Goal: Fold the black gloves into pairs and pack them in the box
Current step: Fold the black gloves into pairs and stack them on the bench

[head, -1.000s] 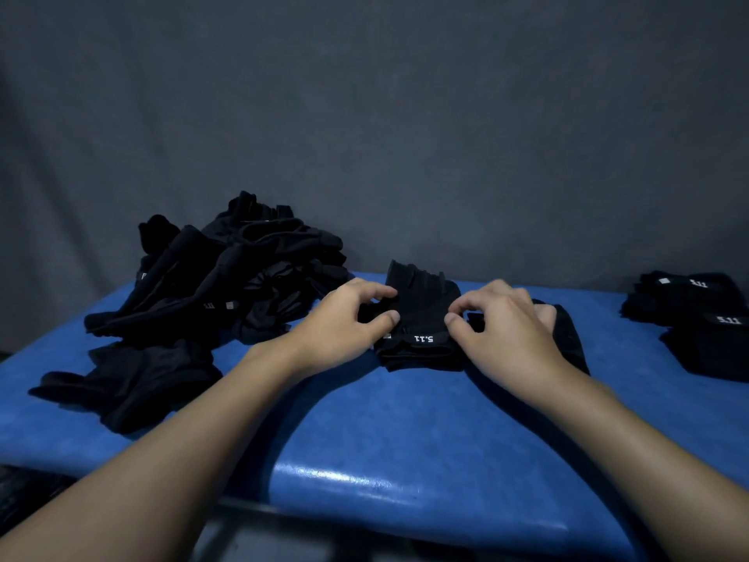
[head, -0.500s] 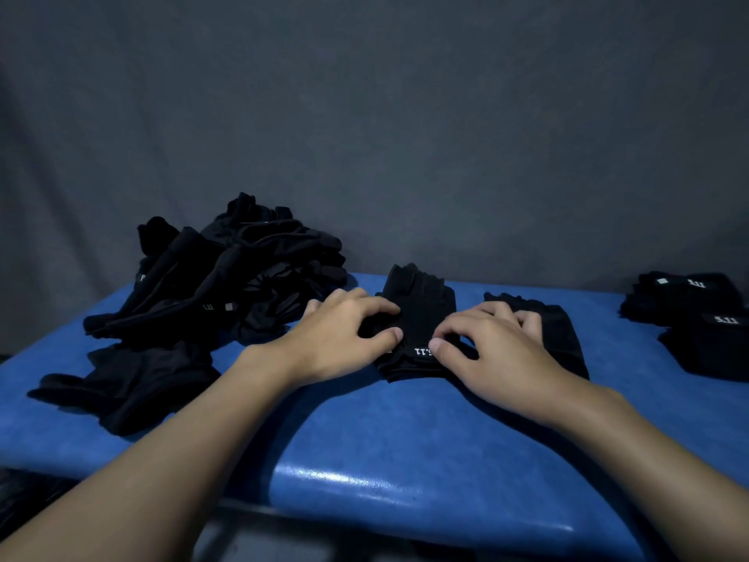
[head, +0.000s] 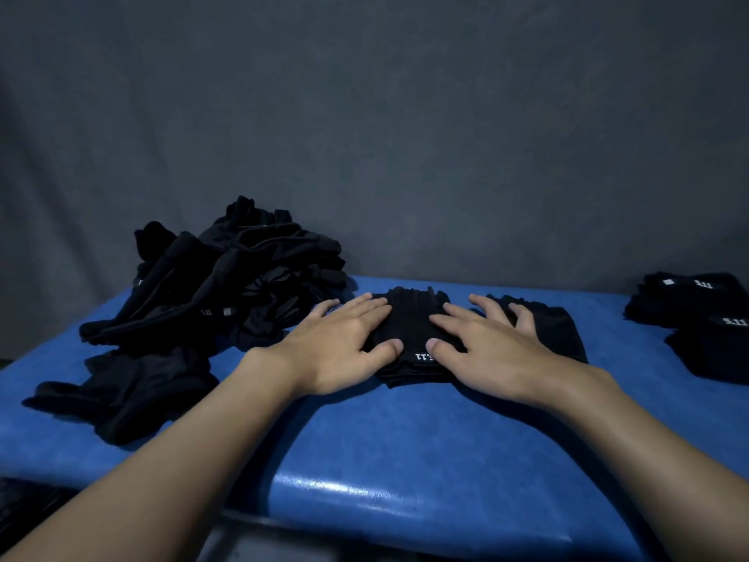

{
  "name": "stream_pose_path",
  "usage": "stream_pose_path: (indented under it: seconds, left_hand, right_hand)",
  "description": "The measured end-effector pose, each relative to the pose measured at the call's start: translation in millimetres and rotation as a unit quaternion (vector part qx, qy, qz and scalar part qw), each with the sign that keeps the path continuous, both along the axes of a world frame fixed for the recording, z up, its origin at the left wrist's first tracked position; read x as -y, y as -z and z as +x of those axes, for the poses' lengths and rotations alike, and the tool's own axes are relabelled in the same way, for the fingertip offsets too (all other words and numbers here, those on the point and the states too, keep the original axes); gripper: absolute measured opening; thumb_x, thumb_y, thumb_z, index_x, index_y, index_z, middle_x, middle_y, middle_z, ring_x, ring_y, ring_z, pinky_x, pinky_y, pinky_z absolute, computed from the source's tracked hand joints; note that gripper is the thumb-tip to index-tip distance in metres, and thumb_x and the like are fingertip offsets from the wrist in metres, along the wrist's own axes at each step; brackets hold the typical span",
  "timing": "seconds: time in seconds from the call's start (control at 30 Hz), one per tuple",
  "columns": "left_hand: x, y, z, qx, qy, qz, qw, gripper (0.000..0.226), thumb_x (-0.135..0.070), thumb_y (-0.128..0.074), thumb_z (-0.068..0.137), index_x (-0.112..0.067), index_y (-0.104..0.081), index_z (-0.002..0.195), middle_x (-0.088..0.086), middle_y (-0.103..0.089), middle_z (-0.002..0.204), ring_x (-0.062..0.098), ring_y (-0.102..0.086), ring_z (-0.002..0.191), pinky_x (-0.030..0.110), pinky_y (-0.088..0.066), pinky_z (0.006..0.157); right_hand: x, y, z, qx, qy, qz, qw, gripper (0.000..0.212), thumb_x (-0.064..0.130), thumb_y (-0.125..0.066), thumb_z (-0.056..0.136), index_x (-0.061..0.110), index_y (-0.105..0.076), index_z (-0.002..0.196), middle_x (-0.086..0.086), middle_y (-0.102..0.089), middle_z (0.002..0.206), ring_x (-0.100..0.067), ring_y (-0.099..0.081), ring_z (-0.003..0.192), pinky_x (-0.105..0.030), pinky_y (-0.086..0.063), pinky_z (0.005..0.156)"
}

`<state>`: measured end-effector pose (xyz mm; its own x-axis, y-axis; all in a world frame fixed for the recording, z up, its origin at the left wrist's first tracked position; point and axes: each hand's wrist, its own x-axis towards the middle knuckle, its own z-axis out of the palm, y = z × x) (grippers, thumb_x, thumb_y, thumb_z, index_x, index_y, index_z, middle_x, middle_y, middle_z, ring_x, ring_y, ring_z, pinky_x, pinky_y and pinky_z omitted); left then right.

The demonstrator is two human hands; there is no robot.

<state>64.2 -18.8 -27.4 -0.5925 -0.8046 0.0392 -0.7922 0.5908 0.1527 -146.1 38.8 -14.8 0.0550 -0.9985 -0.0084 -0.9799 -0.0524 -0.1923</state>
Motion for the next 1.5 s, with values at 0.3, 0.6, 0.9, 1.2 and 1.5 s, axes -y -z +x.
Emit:
stream_pose_path:
  seconds: [0.3, 0.6, 0.9, 1.2, 1.5]
  left_hand:
    - [5, -1, 2, -0.101, -0.003, 0.056, 0.993, 0.08, -0.072, -0.036, 0.086, -0.03, -0.029, 0.154, -0.016, -0.022, 0.161, 0.006, -0.022, 0.147, 0.036, -0.017, 0.122]
    - [8, -11, 18, -0.253, -0.057, 0.028, 0.965, 0.032, -0.012, -0.053, 0.097, -0.02, -0.062, 0.126, -0.008, -0.068, 0.111, 0.005, -0.062, 0.105, 0.016, -0.045, 0.09]
    - [8, -2, 24, -0.251, -0.046, 0.032, 0.966, 0.036, -0.013, -0.073, 0.086, -0.019, -0.066, 0.121, -0.008, -0.065, 0.102, 0.009, -0.062, 0.096, 0.022, -0.05, 0.086]
    - [10, -1, 24, -0.265, -0.052, 0.011, 0.963, 0.027, -0.016, -0.072, 0.087, -0.023, -0.069, 0.114, -0.007, -0.069, 0.102, 0.004, -0.063, 0.093, 0.022, -0.051, 0.085]
    - [6, -10, 18, -0.332, -0.049, -0.083, 0.938, 0.011, -0.007, -0.067, 0.09, -0.016, -0.073, 0.09, -0.01, -0.068, 0.08, 0.003, -0.064, 0.076, 0.012, -0.048, 0.068]
  right_hand:
    - [2, 0, 1, -0.012, -0.009, -0.033, 0.999, 0.058, 0.058, -0.03, 0.096, 0.035, -0.033, 0.149, 0.012, -0.018, 0.162, -0.015, 0.0, 0.15, -0.055, 0.009, 0.117]
    - [-10, -4, 9, 0.1, -0.151, -0.13, 0.975, 0.059, 0.065, -0.066, 0.075, 0.046, -0.055, 0.129, 0.032, -0.047, 0.132, 0.004, -0.017, 0.138, -0.035, -0.006, 0.111]
    - [-13, -2, 5, 0.089, -0.172, -0.18, 0.964, 0.025, 0.046, -0.066, 0.088, 0.043, -0.066, 0.112, 0.033, -0.058, 0.111, 0.008, -0.033, 0.125, -0.03, -0.008, 0.11]
    - [-10, 0, 1, 0.104, -0.176, -0.208, 0.957, 0.023, 0.038, -0.059, 0.094, 0.037, -0.067, 0.116, 0.032, -0.057, 0.107, 0.009, -0.04, 0.118, -0.031, -0.016, 0.11]
    - [-10, -1, 1, 0.087, -0.165, -0.294, 0.937, 0.018, 0.033, -0.062, 0.093, 0.031, -0.072, 0.108, 0.021, -0.066, 0.104, -0.001, -0.055, 0.104, -0.036, -0.03, 0.105]
